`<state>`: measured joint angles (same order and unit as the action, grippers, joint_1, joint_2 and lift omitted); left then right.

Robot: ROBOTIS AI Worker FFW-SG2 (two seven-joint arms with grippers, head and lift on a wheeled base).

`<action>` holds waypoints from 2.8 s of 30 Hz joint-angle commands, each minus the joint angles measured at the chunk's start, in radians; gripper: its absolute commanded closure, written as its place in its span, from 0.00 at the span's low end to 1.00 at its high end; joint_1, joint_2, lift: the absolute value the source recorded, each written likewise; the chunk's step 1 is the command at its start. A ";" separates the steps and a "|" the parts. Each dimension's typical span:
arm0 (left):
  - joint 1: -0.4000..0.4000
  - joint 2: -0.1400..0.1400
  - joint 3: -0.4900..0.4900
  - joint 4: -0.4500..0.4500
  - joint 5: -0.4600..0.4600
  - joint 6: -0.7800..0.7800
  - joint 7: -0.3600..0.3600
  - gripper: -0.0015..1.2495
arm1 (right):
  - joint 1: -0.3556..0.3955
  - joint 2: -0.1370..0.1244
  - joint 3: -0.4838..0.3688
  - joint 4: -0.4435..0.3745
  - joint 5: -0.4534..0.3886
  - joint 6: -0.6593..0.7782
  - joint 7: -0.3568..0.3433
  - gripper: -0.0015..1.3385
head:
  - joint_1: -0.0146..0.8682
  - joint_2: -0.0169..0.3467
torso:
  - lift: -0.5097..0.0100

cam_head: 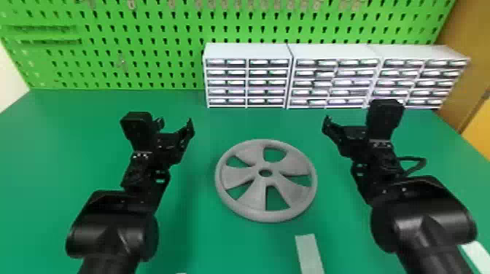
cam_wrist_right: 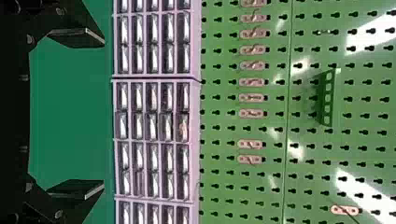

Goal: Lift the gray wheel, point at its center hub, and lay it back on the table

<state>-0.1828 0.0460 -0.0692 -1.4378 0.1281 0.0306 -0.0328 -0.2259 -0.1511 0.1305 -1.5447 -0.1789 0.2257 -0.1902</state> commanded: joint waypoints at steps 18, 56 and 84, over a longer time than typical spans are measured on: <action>0.013 -0.015 0.037 -0.001 -0.004 -0.005 -0.009 0.40 | 0.026 0.015 -0.035 0.005 -0.011 0.006 0.000 0.17 | 0.80 0.18 | 0.80; -0.007 -0.014 0.019 0.001 -0.031 -0.005 0.002 0.40 | 0.065 0.015 -0.048 0.003 -0.057 0.004 0.002 0.17 | 0.80 0.18 | 0.80; 0.014 -0.015 0.048 -0.006 -0.036 -0.008 0.005 0.40 | 0.068 0.004 -0.040 -0.011 -0.024 -0.057 0.028 0.17 | 0.80 0.18 | 0.80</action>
<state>-0.1755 0.0322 -0.0231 -1.4435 0.0914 0.0228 -0.0275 -0.1571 -0.1455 0.0865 -1.5554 -0.2167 0.1963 -0.1733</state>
